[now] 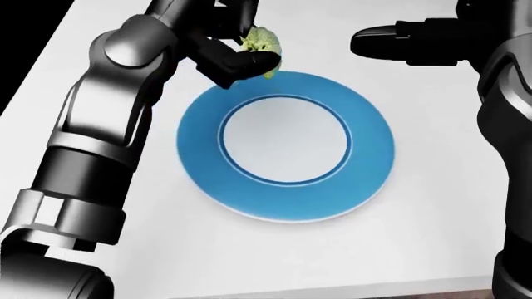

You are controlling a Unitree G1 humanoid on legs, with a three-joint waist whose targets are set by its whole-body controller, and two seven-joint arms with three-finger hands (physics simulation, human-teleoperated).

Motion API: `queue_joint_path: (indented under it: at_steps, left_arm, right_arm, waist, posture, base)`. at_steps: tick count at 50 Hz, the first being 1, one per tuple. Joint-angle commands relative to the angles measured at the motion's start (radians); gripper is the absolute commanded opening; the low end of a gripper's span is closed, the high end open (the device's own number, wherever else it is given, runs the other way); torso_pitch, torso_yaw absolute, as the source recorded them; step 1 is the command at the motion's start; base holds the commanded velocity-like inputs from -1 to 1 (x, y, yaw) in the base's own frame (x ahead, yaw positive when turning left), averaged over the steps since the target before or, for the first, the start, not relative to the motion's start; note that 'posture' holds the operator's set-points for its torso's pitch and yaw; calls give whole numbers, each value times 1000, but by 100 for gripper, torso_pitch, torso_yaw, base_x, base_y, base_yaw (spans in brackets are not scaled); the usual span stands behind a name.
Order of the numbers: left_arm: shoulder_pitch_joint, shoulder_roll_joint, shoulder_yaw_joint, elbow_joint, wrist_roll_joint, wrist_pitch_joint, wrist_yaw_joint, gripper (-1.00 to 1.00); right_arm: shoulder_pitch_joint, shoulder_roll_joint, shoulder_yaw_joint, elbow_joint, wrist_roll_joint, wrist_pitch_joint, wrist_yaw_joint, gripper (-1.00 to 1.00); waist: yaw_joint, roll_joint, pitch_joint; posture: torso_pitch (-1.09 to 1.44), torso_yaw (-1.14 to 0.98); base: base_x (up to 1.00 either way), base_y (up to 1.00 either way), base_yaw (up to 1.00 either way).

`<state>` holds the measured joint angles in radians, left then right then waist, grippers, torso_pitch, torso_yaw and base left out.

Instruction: Place the broccoli on the rack of the oven.

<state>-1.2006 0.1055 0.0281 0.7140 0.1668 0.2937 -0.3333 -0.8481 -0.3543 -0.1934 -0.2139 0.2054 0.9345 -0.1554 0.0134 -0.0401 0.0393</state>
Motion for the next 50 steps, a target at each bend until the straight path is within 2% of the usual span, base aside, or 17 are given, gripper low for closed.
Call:
queue_joint_path:
  at_steps: [1, 5, 9, 19, 22, 25, 27, 29, 30, 36, 38, 39, 42, 44, 45, 47, 50]
  left_arm:
    - [-50, 14, 13, -35, -21, -31, 11, -100]
    - [-59, 20, 14, -17, -31, -39, 15, -100]
    - [-65, 22, 14, 5, -38, -50, 22, -100]
    - [-57, 21, 11, 10, -44, -58, 29, -100]
    - [-57, 19, 10, 13, -45, -59, 29, -100]
    - [-56, 18, 10, 10, -46, -58, 30, -100]
    - [-57, 19, 11, 7, -47, -55, 31, -100]
    - [-56, 19, 12, 3, -48, -52, 31, -100]
    - [-54, 20, 12, 2, -49, -52, 31, -100]
    - [-54, 19, 12, 10, -51, -57, 33, -100]
    - [-55, 19, 11, 8, -52, -55, 33, -100]
    - [-55, 19, 12, 8, -52, -55, 33, -100]
    - [-55, 14, 9, 6, -52, -54, 34, -100]
    - [-54, 13, 8, 8, -53, -56, 34, -100]
    - [-56, 13, 9, 10, -53, -56, 34, -100]
    - [-61, 16, 10, 10, -53, -54, 33, -100]
    - [-63, 18, 11, 11, -54, -53, 32, -100]
  right_arm:
    - [-32, -10, -9, -26, -13, -28, 2, 100]
    - [-33, -5, -6, -22, -21, -26, 7, 100]
    - [-33, -3, -12, -29, -21, -19, 10, 100]
    - [-31, 0, -12, -25, -24, -26, 14, 100]
    - [-30, 1, -12, -23, -25, -30, 15, 100]
    - [-28, 1, -12, -22, -25, -34, 16, 100]
    - [-27, 1, -12, -25, -25, -34, 17, 100]
    - [-26, 2, -11, -24, -25, -34, 17, 100]
    - [-25, 2, -11, -22, -26, -37, 17, 100]
    - [-26, 4, -10, -16, -28, -39, 17, 100]
    - [-27, 4, -12, -19, -27, -35, 16, 100]
    - [-26, 4, -12, -19, -27, -36, 16, 100]
    - [-28, 4, -15, -22, -24, -34, 14, 100]
    - [-28, 4, -14, -22, -23, -35, 13, 100]
    - [-28, 5, -14, -21, -22, -35, 13, 100]
    - [-27, 4, -13, -14, -22, -43, 14, 100]
    - [-27, 4, -12, -14, -22, -42, 13, 100]
  waist:
    - [0, -2, -32]
    - [0, -1, -32]
    - [-2, 15, -64]
    - [-5, 12, -47]
    - [0, 3, -59]
    - [2, 17, -57]
    - [-13, 28, -26]
    - [-24, 72, -37]
    - [-22, 39, -19]
    - [-6, -5, -21]
    - [-1, -7, -20]
    - [-4, 0, -38]
    - [-7, -2, -47]
    - [1, -28, -34]
    - [-1, -33, -46]
    - [-2, -14, -49]
    - [1, -15, -59]
  posture:
    - [0, 0]
    - [0, 0]
    - [0, 0]
    - [0, 0]
    - [0, 0]
    - [0, 0]
    - [0, 0]
    - [0, 0]
    - [0, 0]
    - [0, 0]
    - [0, 0]
    - [0, 0]
    - [0, 0]
    - [0, 0]
    - [0, 0]
    - [0, 0]
    - [0, 0]
  base:
    - [0, 0, 0]
    - [-1, 0, 0]
    - [-17, 0, 0]
    - [-18, 0, 0]
    - [-18, 0, 0]
    - [-14, 0, 0]
    - [0, 0, 0]
    - [0, 0, 0]
    - [0, 0, 0]
    - [0, 0, 0]
    - [0, 0, 0]
    - [-5, 0, 0]
    - [-5, 0, 0]
    - [-5, 0, 0]
    - [-5, 0, 0]
    - [-6, 0, 0]
    - [-5, 0, 0]
